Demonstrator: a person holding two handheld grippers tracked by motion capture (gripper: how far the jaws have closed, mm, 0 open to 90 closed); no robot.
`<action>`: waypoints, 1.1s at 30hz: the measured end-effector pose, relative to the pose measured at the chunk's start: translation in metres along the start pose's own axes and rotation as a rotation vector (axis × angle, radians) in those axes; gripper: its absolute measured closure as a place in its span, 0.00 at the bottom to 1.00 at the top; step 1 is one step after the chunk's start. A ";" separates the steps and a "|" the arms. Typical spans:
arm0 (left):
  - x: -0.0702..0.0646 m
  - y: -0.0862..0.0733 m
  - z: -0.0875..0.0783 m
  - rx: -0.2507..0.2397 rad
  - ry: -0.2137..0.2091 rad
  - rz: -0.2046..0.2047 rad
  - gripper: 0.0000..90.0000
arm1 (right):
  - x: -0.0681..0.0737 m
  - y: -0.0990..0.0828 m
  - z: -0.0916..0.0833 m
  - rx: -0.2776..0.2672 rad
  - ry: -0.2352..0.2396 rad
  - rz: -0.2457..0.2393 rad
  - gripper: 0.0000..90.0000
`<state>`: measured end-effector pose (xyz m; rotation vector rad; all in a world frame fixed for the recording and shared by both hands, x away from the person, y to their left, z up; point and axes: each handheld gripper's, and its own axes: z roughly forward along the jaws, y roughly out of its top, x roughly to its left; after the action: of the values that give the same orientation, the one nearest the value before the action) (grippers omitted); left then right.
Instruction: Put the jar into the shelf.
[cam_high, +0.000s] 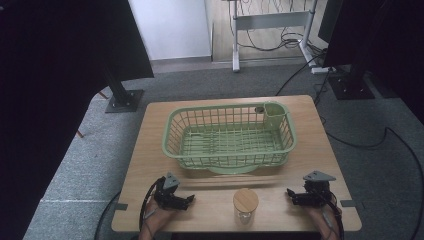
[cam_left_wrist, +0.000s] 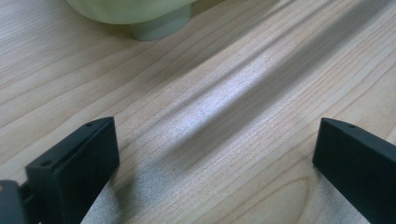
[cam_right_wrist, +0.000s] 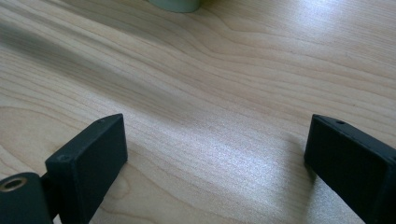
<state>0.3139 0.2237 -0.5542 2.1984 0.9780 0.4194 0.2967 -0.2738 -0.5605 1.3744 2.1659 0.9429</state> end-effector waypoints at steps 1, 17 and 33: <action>0.000 0.000 0.000 0.000 0.000 0.000 0.00 | 0.000 0.000 0.000 0.000 0.000 0.000 0.05; 0.000 0.000 0.000 0.000 0.000 -0.002 0.00 | 0.003 0.000 0.000 0.016 0.019 -0.008 0.01; 0.000 0.000 0.000 -0.001 0.001 -0.003 0.00 | 0.003 0.000 -0.003 0.006 0.045 -0.013 0.00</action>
<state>0.3139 0.2237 -0.5543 2.1957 0.9811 0.4198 0.2935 -0.2725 -0.5587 1.3533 2.2100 0.9721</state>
